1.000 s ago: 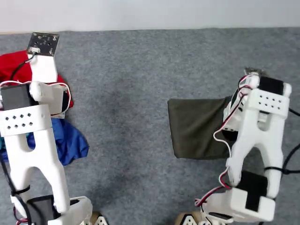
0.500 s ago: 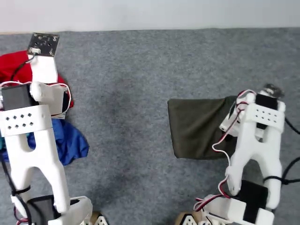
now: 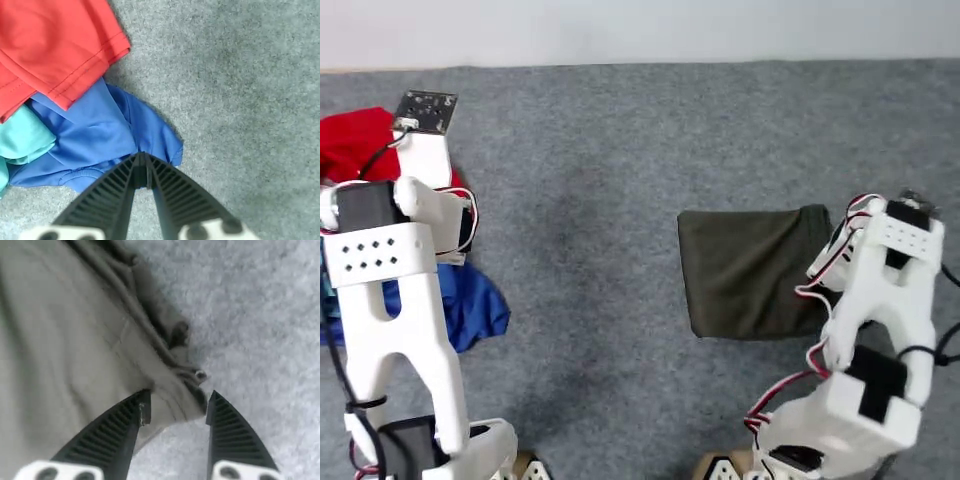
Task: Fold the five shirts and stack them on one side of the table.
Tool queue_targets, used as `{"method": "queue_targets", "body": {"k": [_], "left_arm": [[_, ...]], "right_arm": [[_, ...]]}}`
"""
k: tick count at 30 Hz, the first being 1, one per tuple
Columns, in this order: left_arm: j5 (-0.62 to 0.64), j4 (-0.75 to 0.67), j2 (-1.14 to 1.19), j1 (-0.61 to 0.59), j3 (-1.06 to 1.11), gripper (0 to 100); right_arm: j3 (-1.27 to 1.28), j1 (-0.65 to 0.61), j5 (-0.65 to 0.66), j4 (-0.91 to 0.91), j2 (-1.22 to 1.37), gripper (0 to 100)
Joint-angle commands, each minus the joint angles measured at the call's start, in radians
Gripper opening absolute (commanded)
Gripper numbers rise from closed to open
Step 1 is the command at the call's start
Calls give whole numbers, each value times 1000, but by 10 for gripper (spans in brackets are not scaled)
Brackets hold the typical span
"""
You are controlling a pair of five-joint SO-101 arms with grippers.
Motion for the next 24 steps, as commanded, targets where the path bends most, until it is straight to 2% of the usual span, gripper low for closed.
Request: {"method": "queue_targets", "body": {"k": [1, 19, 21, 24], "left_arm": [[6, 18, -40, 9, -5, 3], [6, 18, -40, 11, -5, 3], [6, 18, -40, 25, -4, 3], [6, 18, -40, 72, -4, 3]], "right_arm": [[-95, 13, 25, -2, 30, 190], [-290, -4, 43, -4, 384, 185], [-292, -4, 43, -2, 380, 147], [-293, -4, 43, -2, 344, 9]]}}
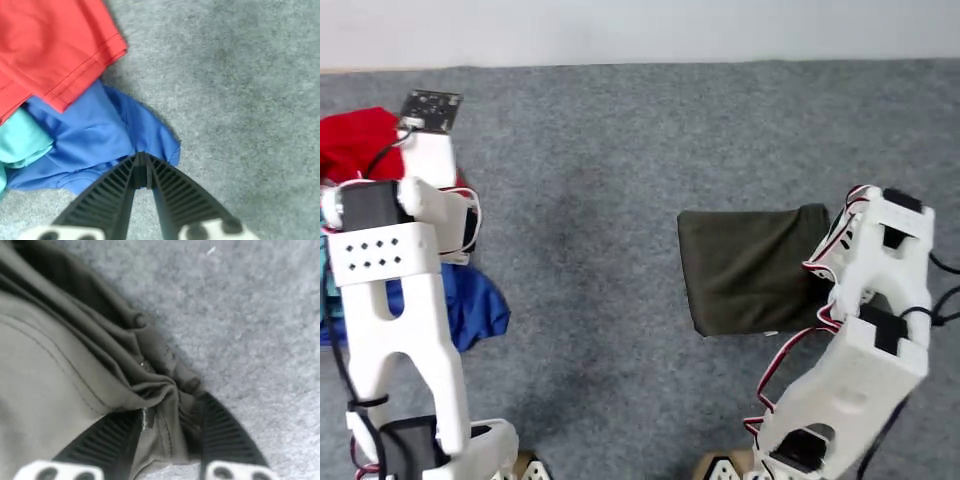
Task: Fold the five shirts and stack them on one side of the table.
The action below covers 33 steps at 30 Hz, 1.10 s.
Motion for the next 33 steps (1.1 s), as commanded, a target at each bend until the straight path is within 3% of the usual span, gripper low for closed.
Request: {"method": "queue_targets", "body": {"k": [1, 10, 16, 23, 33], "left_arm": [[6, 17, -40, 60, -4, 3], [6, 15, -40, 146, -4, 3], [6, 18, -40, 144, -4, 3], [6, 20, -41, 144, -4, 3], [6, 20, -41, 144, -4, 3]], "right_arm": [[-25, -8, 8, -4, -38, 8], [-26, -7, 11, -24, -282, 10], [-23, -7, 172, -150, -309, 9], [-29, -7, 382, -361, -176, 9], [-445, -21, 437, -380, 139, 9]]}}
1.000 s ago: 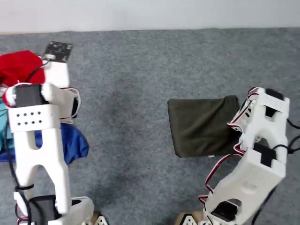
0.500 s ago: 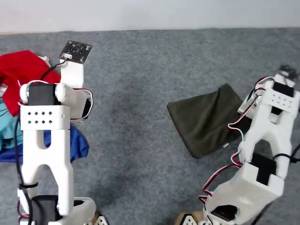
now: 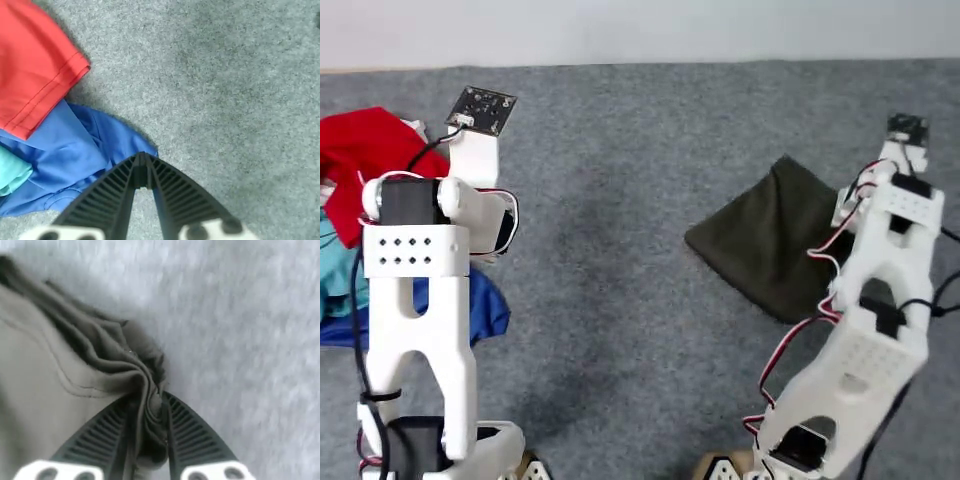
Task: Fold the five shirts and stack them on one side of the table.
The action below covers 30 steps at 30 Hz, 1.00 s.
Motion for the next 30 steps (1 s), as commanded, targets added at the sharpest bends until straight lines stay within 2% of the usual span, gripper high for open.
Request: {"method": "queue_targets", "body": {"k": [1, 9, 11, 17, 24, 28, 30], "left_arm": [[6, 20, -41, 5, -4, 3], [6, 20, -41, 5, -4, 3], [6, 20, -41, 5, -2, 3], [6, 20, -41, 5, -2, 3], [6, 20, -41, 5, -2, 3], [6, 20, -41, 5, -1, 3], [6, 20, -41, 5, -1, 3]], "right_arm": [[-222, -21, 11, 31, 62, 9], [-463, -48, 3, 225, 176, 28], [-497, -56, -11, 282, 176, 90], [-591, -59, -199, 443, 176, 261], [-760, -61, -287, 647, 174, 272], [-878, -102, -407, 812, 177, 271], [-864, -113, -460, 816, 173, 271]]}}
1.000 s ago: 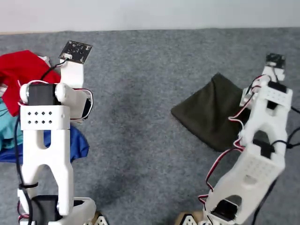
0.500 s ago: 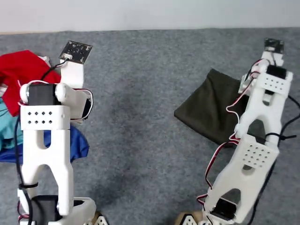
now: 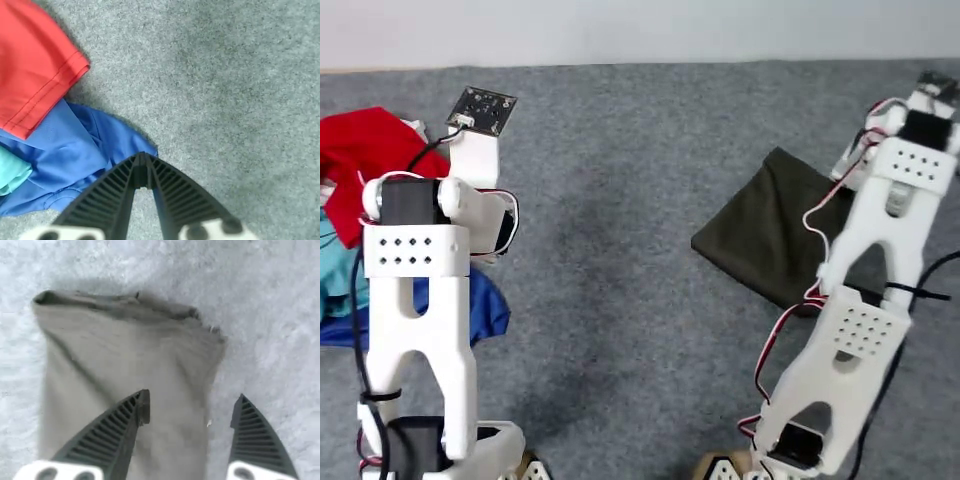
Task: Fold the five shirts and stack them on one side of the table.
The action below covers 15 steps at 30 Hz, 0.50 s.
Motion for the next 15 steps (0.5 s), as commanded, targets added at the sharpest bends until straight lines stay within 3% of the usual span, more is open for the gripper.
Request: {"method": "queue_targets", "body": {"k": [1, 15], "left_arm": [[6, 20, -41, 5, -4, 3], [5, 20, -34, 5, -4, 3]], "right_arm": [[-35, -30, -83, 48, -30, 271], [293, -27, -152, 47, -99, 271]]}}
